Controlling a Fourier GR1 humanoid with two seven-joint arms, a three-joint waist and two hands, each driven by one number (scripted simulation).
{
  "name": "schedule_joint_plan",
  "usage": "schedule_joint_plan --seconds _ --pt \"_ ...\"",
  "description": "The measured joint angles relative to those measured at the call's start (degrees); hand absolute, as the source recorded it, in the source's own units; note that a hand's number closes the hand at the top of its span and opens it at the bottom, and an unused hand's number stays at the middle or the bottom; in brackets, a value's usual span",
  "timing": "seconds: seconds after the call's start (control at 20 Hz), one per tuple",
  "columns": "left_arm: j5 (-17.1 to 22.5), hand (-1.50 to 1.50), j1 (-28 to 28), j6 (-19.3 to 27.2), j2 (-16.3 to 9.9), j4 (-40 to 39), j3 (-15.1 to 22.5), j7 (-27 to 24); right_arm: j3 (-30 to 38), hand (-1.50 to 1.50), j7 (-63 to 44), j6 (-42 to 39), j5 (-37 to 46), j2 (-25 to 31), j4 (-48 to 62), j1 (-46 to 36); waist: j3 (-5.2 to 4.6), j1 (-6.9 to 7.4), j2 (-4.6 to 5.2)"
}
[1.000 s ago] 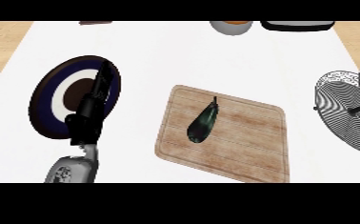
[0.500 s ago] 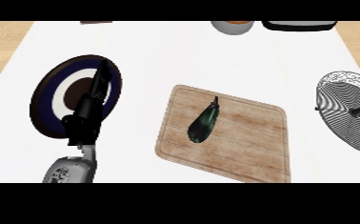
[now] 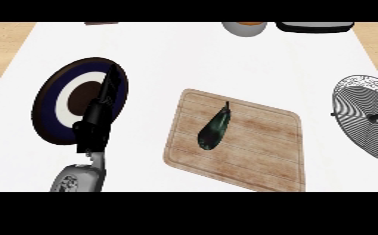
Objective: Pick the tomato from the cutting board and place it in the tiered basket
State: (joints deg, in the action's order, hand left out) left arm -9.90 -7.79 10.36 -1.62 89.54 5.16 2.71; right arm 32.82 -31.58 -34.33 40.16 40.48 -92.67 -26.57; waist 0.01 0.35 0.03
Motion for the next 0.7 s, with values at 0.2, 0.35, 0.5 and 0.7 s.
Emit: schedule_joint_plan --seconds 0.2,0.35,0.5,0.7 --pt "-0.2 0.00 -0.3 0.1 0.0 1.0 0.0 1.3 2.6 -1.50 -0.1 1.8 -3.4 -1.8 3.2 -1.8 0.02 -0.05 -0.02" --pt "0.1 0.00 -0.4 -0.2 -0.2 1.6 -0.3 2.1 6.0 -1.50 0.2 4.5 -5.8 -3.2 3.6 -2.2 0.02 -0.23 -0.07" --pt "0.8 0.00 0.1 -0.8 -0.8 1.1 -1.3 0.8 11.0 -1.50 0.3 7.3 -8.3 -2.7 4.6 -3.2 0.01 -0.46 -0.09" --pt "0.9 0.00 1.1 -0.8 -0.4 0.8 -1.0 0.0 18.0 -1.50 -0.2 9.3 -10.3 0.5 7.3 -2.3 -0.01 -0.77 -0.13"
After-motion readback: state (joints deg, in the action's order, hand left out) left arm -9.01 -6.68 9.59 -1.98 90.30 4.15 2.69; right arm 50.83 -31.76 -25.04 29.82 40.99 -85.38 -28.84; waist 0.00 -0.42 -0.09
